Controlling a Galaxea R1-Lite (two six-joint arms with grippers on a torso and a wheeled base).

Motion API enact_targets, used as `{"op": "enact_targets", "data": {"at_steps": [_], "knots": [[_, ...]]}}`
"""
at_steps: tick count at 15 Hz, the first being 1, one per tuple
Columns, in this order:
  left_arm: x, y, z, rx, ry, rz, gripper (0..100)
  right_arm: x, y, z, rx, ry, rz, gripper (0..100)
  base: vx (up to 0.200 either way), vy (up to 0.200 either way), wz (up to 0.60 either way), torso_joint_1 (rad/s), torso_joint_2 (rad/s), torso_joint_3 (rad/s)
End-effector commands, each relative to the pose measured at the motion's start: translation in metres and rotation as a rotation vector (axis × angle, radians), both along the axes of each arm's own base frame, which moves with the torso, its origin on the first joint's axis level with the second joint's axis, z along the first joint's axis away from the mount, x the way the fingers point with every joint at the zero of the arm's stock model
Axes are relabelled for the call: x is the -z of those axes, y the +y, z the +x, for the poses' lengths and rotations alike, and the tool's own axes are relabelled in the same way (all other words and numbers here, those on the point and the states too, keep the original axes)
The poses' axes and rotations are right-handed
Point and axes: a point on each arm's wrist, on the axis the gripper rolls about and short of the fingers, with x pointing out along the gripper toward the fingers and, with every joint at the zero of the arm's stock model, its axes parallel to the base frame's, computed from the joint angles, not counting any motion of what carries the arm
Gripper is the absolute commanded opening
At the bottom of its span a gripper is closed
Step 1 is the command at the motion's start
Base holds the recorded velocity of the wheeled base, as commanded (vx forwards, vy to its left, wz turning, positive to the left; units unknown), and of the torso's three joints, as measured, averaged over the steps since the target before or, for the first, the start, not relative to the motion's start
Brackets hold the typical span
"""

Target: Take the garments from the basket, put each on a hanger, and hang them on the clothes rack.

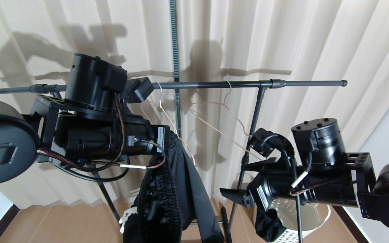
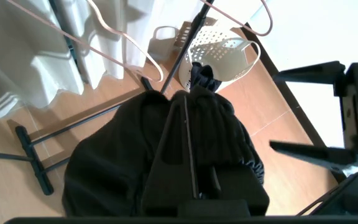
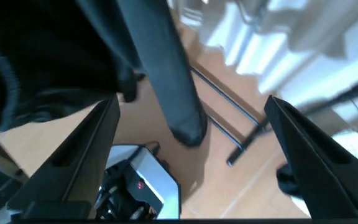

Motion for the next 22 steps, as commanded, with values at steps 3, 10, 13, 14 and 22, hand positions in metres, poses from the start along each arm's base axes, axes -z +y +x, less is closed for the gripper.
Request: {"op": "enact_targets", "data": {"at_steps": [3,10,13,14,22], "knots": [[0.002,-0.001,0.001,0.004,0.004,0.004,0,-0.007,0.010,-0.006,-0.075,-0.035,0.049,100,0.000,0.000,0.00,0.000,0.00,0.000],[0.007,-0.010,0.004,0.021,0.013,0.012,0,0.005,0.037,-0.001,-0.137,-0.044,0.031,100,0.000,0.000,0.00,0.000,0.00,0.000],[0.005,-0.010,0.004,0.021,0.008,0.008,0,0.014,0.046,-0.003,-0.175,-0.034,0.002,100,0.000,0.000,0.00,0.000,0.00,0.000],[0.004,-0.010,0.004,0.021,0.007,0.007,0,0.016,0.048,-0.005,-0.194,-0.039,-0.008,100,0.000,0.000,0.00,0.000,0.00,0.000],[0.003,-0.009,0.002,0.025,0.002,0.007,0,0.054,0.057,0.006,-0.226,0.011,-0.106,100,0.000,0.000,0.00,0.000,0.00,0.000]]}}
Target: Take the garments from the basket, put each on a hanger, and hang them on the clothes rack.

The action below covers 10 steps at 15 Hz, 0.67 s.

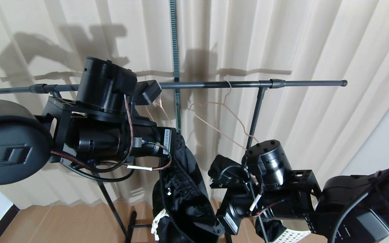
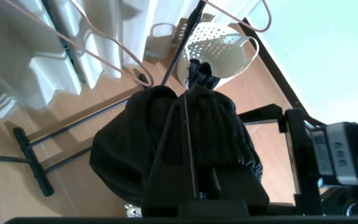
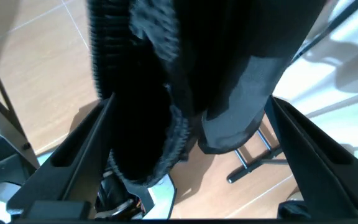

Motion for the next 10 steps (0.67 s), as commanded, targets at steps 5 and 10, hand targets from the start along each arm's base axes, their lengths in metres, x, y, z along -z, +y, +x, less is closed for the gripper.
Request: {"op": "enact_targets", "data": {"at_steps": [5,10], "knots": [[-0.002,-0.002,-0.003,0.017,-0.009,0.000,0,0.021,-0.001,0.019,0.040,0.010,-0.009,100,0.000,0.000,0.00,0.000,0.00,0.000],[-0.002,0.000,-0.006,0.019,-0.007,0.005,0,0.014,-0.014,0.024,0.087,0.003,0.009,0,0.000,0.000,0.00,0.000,0.00,0.000]]}}
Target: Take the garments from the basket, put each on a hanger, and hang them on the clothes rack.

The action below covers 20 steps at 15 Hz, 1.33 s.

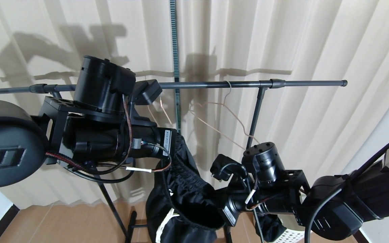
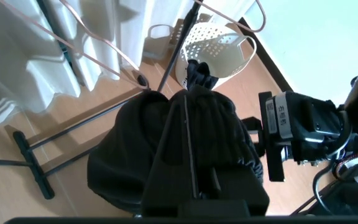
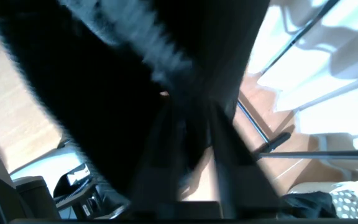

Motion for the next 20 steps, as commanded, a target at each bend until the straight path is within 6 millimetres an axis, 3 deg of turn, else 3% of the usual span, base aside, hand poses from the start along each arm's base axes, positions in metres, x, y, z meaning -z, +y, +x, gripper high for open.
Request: {"op": "enact_targets", "data": {"at_steps": [1,5,8,9,11,14,16,20], "knots": [[0.001,0.001,-0.001,-0.002,0.004,0.004,0,-0.008,-0.009,0.003,0.026,-0.013,0.015,0,0.000,0.000,0.00,0.000,0.00,0.000],[0.012,0.006,-0.004,-0.003,0.035,0.030,0,-0.030,-0.023,0.004,0.112,-0.019,0.092,0,0.000,0.000,0.00,0.000,0.00,0.000],[0.015,0.006,-0.004,-0.001,0.042,0.035,0,-0.033,-0.023,0.005,0.124,-0.026,0.097,0,0.000,0.000,0.00,0.000,0.00,0.000],[0.017,0.006,-0.005,0.009,0.038,0.050,100,-0.034,-0.023,0.007,0.162,-0.036,0.092,0,0.000,0.000,0.00,0.000,0.00,0.000],[0.023,0.009,-0.006,0.014,0.046,0.075,100,-0.036,-0.024,0.009,0.221,-0.038,0.096,0,0.000,0.000,0.00,0.000,0.00,0.000],[0.038,0.029,-0.019,0.018,0.065,0.144,100,-0.054,-0.048,0.020,0.341,-0.081,0.131,0,0.000,0.000,0.00,0.000,0.00,0.000],[0.046,0.043,-0.016,0.008,0.083,0.172,100,-0.065,-0.052,0.023,0.379,-0.095,0.163,0,0.000,0.000,0.00,0.000,0.00,0.000],[0.039,0.077,-0.001,0.077,0.079,0.097,100,-0.076,-0.048,0.030,0.457,-0.135,0.184,0,0.000,0.000,0.00,0.000,0.00,0.000]]}}
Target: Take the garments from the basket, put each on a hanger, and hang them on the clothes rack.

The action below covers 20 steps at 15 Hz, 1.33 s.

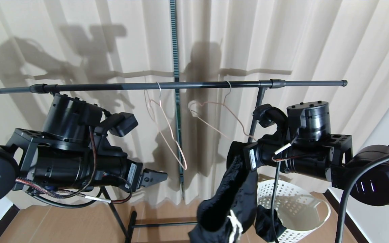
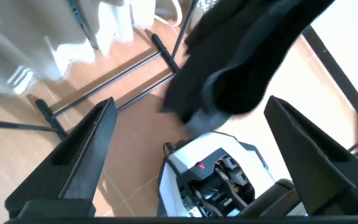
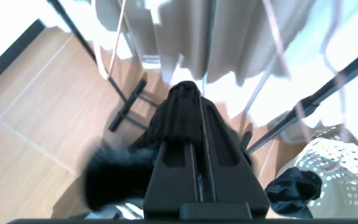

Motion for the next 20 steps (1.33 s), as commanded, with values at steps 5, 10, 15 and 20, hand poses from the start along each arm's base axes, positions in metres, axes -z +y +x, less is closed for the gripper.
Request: {"op": "enact_targets", "data": {"at_steps": [5,10,15,20], "knots": [[-0.006,-0.005,0.063,-0.132,0.031,-0.110,100,0.006,-0.006,-0.020,-0.005,0.039,-0.031,0,0.000,0.000,0.00,0.000,0.00,0.000],[0.010,-0.046,0.125,-0.280,-0.001,-0.083,100,0.030,-0.016,-0.046,0.041,0.088,-0.112,0,0.000,0.000,0.00,0.000,0.00,0.000],[0.037,-0.071,0.166,-0.377,-0.049,-0.016,100,0.038,-0.017,-0.054,0.031,0.088,-0.117,0,0.000,0.000,0.00,0.000,0.00,0.000],[0.051,-0.081,0.181,-0.453,-0.077,0.021,100,0.042,-0.017,-0.054,0.030,0.090,-0.118,0,0.000,0.000,0.00,0.000,0.00,0.000]]}}
